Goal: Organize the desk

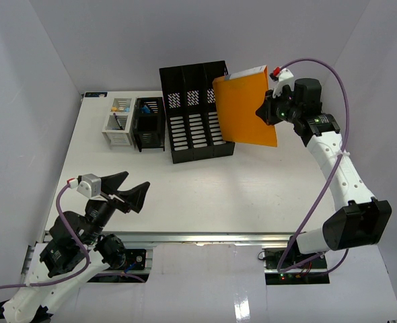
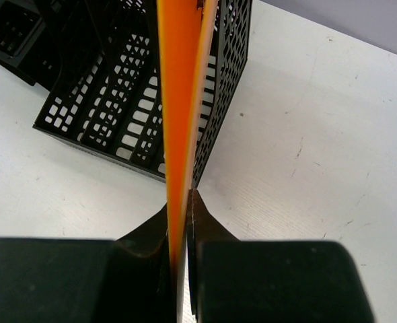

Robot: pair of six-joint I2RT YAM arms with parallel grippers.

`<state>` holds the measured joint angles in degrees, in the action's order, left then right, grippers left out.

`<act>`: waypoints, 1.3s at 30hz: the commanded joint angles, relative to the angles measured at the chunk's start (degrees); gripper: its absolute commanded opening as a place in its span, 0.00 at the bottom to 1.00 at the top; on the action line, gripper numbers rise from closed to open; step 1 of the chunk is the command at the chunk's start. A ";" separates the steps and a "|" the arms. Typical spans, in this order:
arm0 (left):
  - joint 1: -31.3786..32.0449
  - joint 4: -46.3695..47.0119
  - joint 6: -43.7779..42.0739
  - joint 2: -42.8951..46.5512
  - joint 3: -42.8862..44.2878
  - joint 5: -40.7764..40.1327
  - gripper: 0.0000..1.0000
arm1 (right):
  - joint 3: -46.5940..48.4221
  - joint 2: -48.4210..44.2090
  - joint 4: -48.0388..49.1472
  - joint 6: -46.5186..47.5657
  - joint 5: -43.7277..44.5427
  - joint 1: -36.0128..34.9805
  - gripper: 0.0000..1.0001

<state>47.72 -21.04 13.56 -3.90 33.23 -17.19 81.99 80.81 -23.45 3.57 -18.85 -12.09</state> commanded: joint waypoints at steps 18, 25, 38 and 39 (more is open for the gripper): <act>0.09 -0.76 -0.11 -1.45 -0.27 -0.57 0.98 | 26.55 14.44 -13.41 5.75 4.72 -4.63 0.08; 0.09 -0.85 -0.11 -0.94 -0.36 -1.00 0.98 | 32.55 18.09 -15.49 6.19 5.23 -5.40 0.08; 0.09 -0.76 -0.11 -1.35 -0.36 -0.83 0.98 | 38.98 20.92 -15.62 6.02 3.10 -5.68 0.13; 0.09 -0.76 -0.11 -1.47 -0.36 -0.83 0.98 | 39.38 21.32 -15.38 5.85 2.90 -5.72 0.11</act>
<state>47.72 -21.06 13.54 -4.14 33.15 -17.61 117.41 101.53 -41.53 9.50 -14.30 -17.39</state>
